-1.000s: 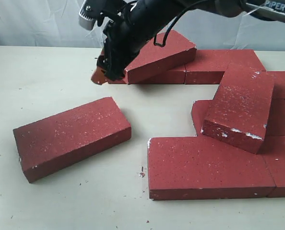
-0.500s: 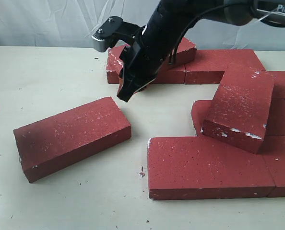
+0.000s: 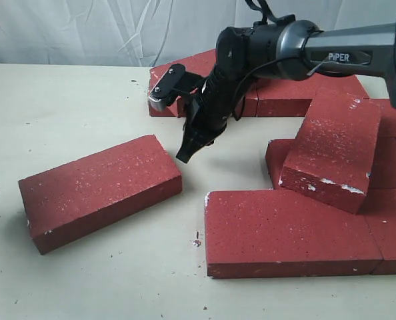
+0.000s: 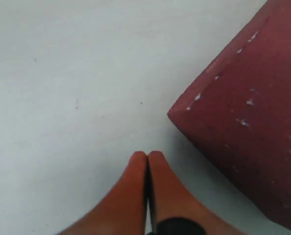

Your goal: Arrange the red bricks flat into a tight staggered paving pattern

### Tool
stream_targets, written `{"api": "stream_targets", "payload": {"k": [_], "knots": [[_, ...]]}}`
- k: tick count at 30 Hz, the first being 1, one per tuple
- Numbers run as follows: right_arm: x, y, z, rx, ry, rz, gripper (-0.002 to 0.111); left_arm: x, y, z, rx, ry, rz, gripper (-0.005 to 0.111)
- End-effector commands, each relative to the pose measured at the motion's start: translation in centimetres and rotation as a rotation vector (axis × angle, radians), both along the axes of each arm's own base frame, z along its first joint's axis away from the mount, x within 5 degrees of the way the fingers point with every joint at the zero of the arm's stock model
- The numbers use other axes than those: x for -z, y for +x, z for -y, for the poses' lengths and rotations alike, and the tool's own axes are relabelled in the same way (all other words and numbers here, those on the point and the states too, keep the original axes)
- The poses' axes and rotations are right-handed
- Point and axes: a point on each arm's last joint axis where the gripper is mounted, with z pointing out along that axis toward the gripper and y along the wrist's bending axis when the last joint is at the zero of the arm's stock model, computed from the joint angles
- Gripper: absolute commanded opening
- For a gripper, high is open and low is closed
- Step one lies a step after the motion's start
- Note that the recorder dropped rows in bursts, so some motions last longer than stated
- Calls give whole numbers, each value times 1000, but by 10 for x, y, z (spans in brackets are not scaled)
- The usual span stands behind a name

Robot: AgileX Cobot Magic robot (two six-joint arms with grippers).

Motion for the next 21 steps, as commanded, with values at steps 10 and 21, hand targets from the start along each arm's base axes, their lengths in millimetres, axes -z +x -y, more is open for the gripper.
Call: {"api": "stream_targets", "payload": {"k": [10,21], "knots": [[25,12,-6,97,91,21,1,42,40,35,151,-138,-58,0],[23,16,-1,111,47,71,1,30,69,47,93,-247,141,0]]}}
